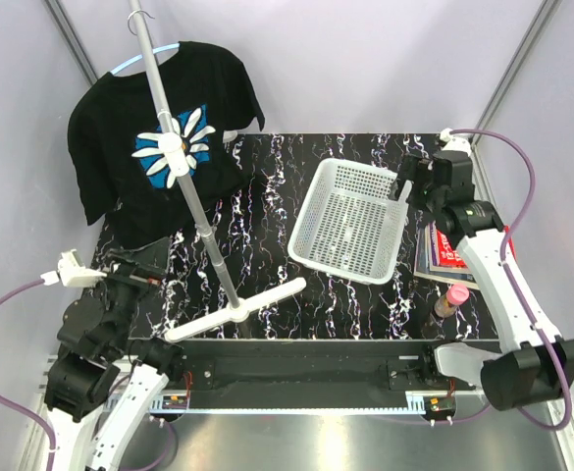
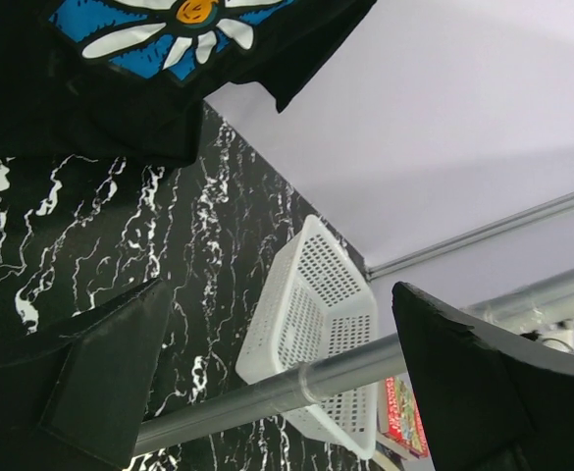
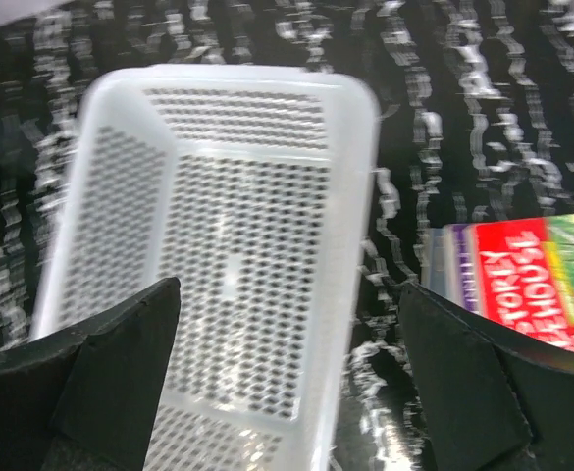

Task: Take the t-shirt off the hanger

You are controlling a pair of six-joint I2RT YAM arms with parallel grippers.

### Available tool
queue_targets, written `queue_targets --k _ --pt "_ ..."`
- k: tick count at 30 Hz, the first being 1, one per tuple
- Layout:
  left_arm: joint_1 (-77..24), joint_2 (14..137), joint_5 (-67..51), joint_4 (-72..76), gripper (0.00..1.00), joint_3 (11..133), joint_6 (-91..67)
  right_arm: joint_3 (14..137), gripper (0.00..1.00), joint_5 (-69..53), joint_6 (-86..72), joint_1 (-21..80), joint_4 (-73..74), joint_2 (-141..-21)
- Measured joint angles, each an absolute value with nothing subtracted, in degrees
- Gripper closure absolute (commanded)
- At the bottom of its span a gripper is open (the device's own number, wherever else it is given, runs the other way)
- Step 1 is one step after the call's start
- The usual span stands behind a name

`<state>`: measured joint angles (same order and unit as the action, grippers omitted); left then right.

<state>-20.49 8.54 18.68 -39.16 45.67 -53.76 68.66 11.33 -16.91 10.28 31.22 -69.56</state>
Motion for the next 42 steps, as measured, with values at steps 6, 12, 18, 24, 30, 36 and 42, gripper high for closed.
queue_targets --k 6,12,18,24,30,36,42 --pt "-20.5 14.9 18.4 -40.5 0.01 49.8 -50.5 66.8 0.0 -4.3 -18.9 10.2 29.5 -65.1" --pt "-20.5 26.0 18.0 -41.3 0.01 59.7 -44.1 59.9 0.0 -23.3 -24.3 11.2 20.7 -61.8" --pt "-20.5 37.8 19.8 -41.5 0.01 70.8 -38.8 59.4 0.01 -32.2 -26.0 12.1 17.8 -61.8" --pt "-19.2 44.8 23.0 -41.9 0.01 80.7 -33.1 59.4 0.0 -36.2 -26.0 12.2 17.8 -61.8" --pt "-4.9 53.6 18.3 -40.6 0.01 91.1 -31.2 59.4 0.0 -37.9 -26.9 13.2 17.3 -61.8" --pt "3.7 60.2 11.2 -36.4 0.01 91.1 -33.0 59.4 0.0 -38.8 -27.5 16.1 16.9 -61.8" --pt "13.5 67.8 1.5 -29.5 0.19 91.2 -40.4 59.4 0.0 -39.2 -27.7 20.3 16.9 -61.8"
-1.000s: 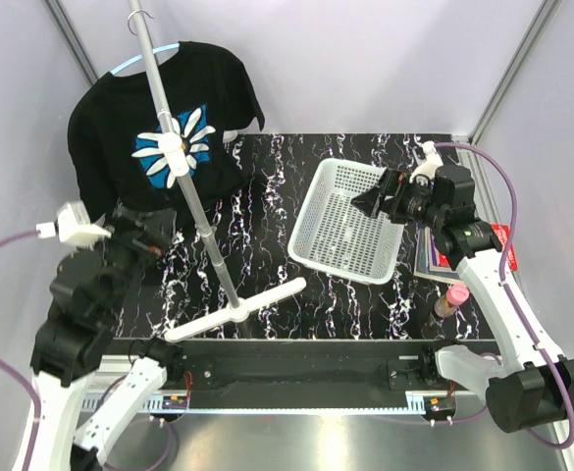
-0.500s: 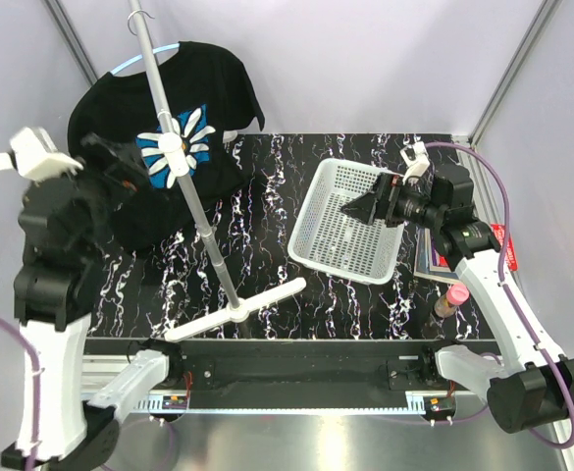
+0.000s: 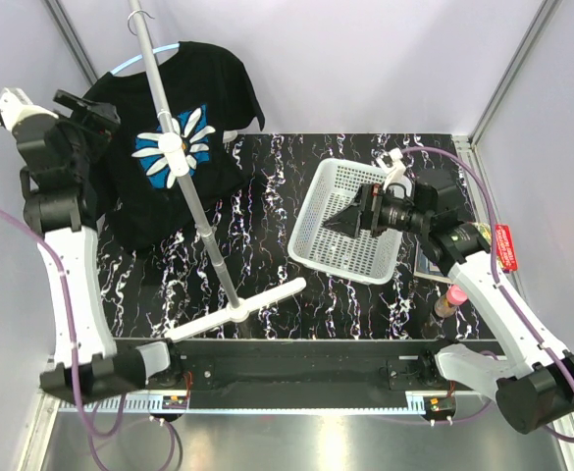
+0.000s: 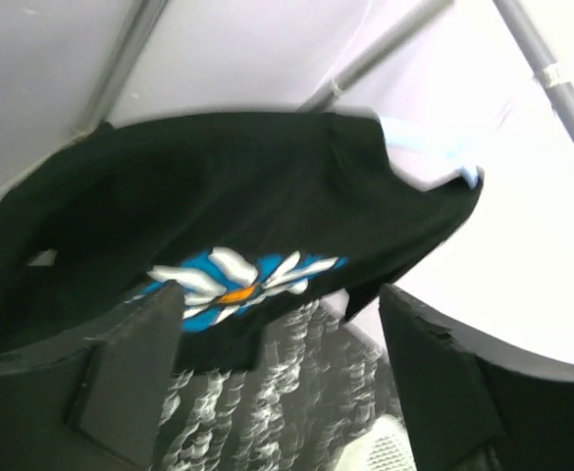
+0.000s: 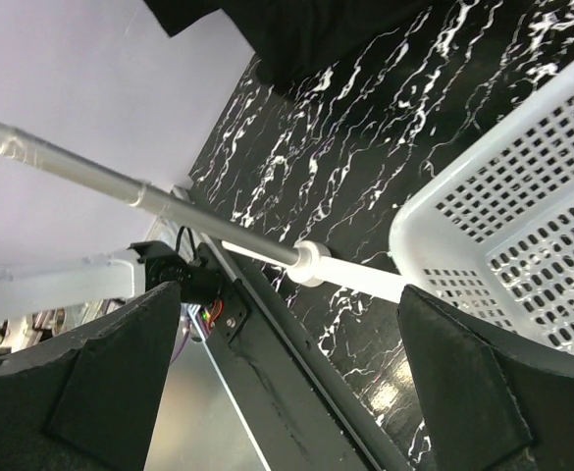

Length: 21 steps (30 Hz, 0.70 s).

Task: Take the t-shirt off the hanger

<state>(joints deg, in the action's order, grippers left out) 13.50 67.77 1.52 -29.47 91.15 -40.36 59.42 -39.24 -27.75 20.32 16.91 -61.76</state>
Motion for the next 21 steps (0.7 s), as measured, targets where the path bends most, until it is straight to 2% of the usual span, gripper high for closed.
queue_targets --k 3,9,14,17,21 --pt "16.7 71.4 -4.8 -23.3 0.23 90.5 -48.4 59.4 0.0 -39.3 -27.7 21.7 16.9 -61.8" --pt "16.2 73.4 -13.3 -6.9 0.21 83.0 -65.9 59.3 0.0 -39.0 -27.7 23.6 17.0 -61.6" --pt "13.7 73.1 -11.3 -0.5 0.26 82.3 -73.8 59.3 0.0 -38.5 -27.3 24.2 17.4 -60.9" --pt "11.3 73.1 -7.7 1.5 0.35 82.7 -77.3 59.3 0.0 -38.4 -27.3 24.4 17.4 -60.5" --pt "6.4 74.0 -0.5 1.7 0.41 84.2 -81.8 59.3 0.0 -38.0 -27.3 24.5 17.8 -59.9"
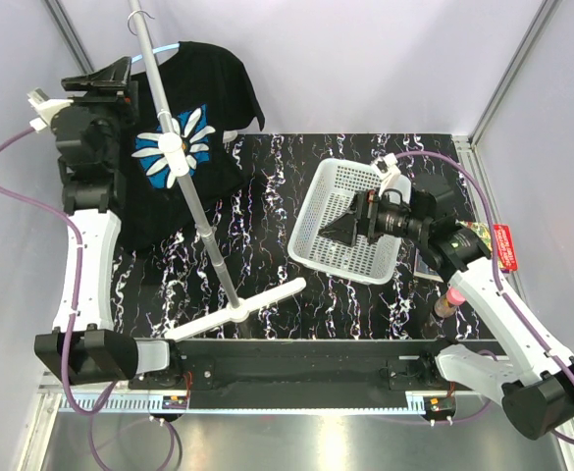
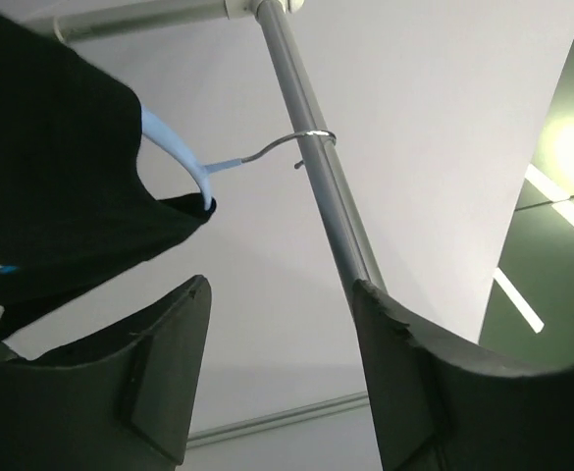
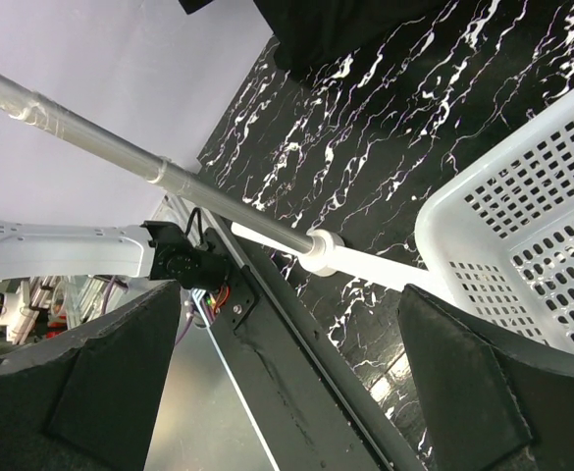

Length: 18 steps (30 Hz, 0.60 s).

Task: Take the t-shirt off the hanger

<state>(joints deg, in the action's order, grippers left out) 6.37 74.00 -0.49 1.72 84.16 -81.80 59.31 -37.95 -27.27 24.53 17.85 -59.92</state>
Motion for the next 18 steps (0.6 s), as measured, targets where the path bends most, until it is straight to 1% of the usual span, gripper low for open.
queue_targets --k 1,6,13,18 --pt "5.5 74.2 1.1 1.7 0.44 84.3 -82.7 59.3 0.0 -37.8 -27.3 24.6 18.0 -59.7" --pt "0.1 77.2 11.1 1.2 0.47 85.6 -87.0 59.2 0.0 -36.9 -27.3 24.6 18.3 -58.0" --pt "-3.2 83.6 19.8 -0.8 0.46 90.9 -89.3 58.8 0.0 -36.3 -27.2 24.7 18.7 -56.9" --pt "-3.9 85.3 24.3 -3.7 0.45 94.9 -90.1 58.8 0.0 -35.6 -27.0 24.8 19.6 -56.2"
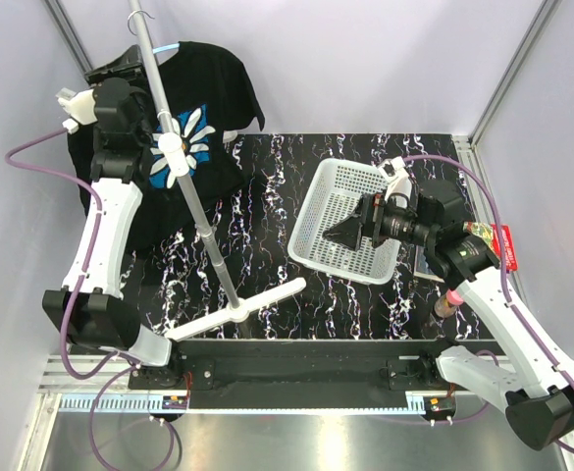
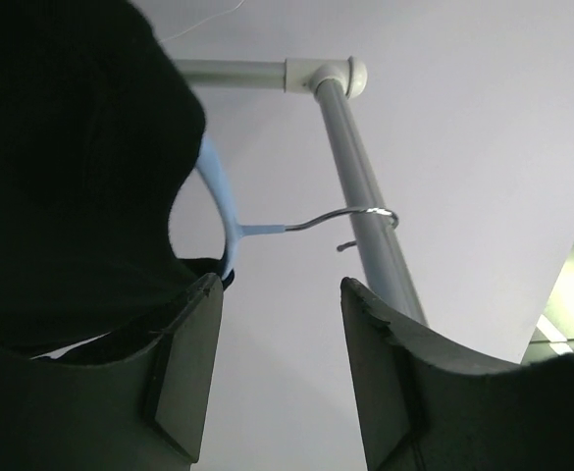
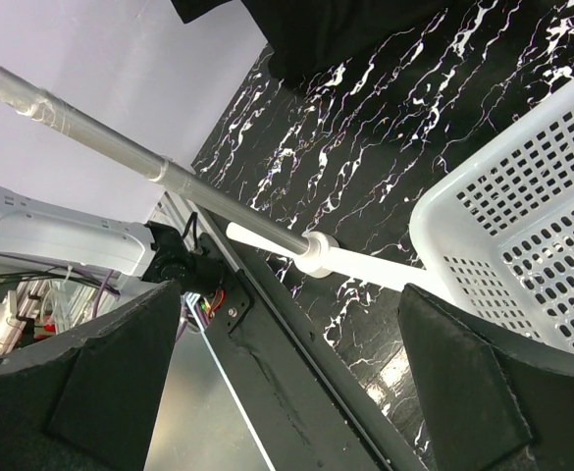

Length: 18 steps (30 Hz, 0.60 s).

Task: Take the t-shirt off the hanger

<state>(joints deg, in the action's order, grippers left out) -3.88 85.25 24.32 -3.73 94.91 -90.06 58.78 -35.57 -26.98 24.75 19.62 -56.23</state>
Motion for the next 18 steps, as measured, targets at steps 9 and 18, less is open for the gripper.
queue_targets --k 9,18 --pt "-3.9 89.2 28.3 -8.0 0.46 101.0 -93.5 58.8 0.0 -35.4 -26.8 24.8 19.7 -55.7" --pt "-3.8 96.7 30.0 -12.6 0.46 109.1 -94.9 58.8 0.0 -34.9 -26.3 24.8 19.8 -55.4"
